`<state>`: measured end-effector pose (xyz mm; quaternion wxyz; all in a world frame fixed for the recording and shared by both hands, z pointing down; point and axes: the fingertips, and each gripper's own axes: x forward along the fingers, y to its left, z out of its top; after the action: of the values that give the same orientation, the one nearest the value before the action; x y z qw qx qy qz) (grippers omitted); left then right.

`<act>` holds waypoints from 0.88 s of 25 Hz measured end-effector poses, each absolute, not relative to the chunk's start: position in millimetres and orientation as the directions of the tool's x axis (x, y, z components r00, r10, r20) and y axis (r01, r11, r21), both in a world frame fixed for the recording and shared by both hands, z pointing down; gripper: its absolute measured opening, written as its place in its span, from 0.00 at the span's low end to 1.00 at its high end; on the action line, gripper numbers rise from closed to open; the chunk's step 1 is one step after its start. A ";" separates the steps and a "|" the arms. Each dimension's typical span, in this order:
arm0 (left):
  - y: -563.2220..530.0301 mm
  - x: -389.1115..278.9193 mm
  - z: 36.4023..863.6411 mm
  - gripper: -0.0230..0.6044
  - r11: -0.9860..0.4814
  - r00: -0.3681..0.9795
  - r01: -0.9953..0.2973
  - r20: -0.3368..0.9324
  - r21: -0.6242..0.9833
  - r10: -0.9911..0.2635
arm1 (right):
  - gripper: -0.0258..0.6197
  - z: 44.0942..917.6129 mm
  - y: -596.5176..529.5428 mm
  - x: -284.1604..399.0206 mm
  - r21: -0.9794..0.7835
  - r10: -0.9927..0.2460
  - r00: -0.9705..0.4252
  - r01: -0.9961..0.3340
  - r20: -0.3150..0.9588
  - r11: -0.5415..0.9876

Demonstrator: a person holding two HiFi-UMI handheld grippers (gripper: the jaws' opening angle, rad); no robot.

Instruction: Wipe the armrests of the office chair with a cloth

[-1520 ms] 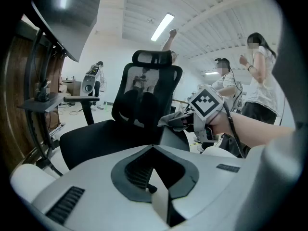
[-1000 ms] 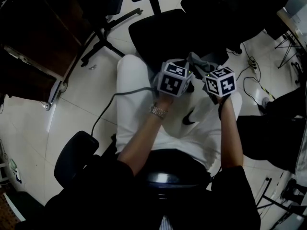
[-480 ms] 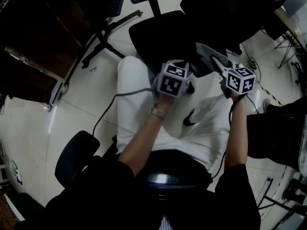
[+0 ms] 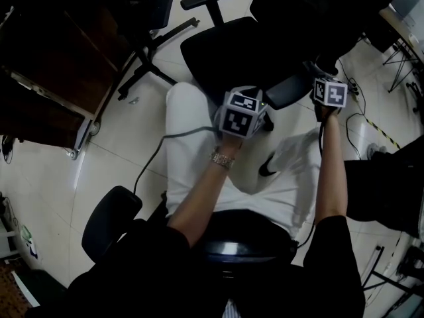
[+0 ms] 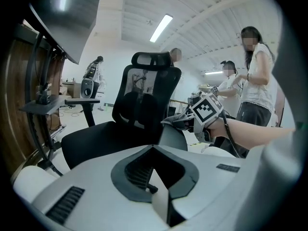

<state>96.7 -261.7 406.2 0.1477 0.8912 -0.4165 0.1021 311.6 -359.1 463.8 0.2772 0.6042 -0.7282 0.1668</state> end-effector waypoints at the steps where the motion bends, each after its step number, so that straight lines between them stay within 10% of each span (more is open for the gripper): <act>1: -262.4 96.3 406.9 0.02 -0.609 0.631 -0.773 0.306 0.178 -0.713 | 0.08 463.6 -355.1 305.8 0.103 -0.795 -0.119 -0.970 0.595 0.222; 22: -264.6 95.0 406.7 0.03 -0.605 0.633 -0.773 0.296 0.190 -0.715 | 0.08 455.8 -212.2 119.3 -0.056 -0.587 -0.627 -0.706 0.512 0.706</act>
<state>95.0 -264.6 406.7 0.1515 0.8909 -0.4175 0.0952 119.3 -212.2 455.8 0.2356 0.3620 -0.8930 0.1267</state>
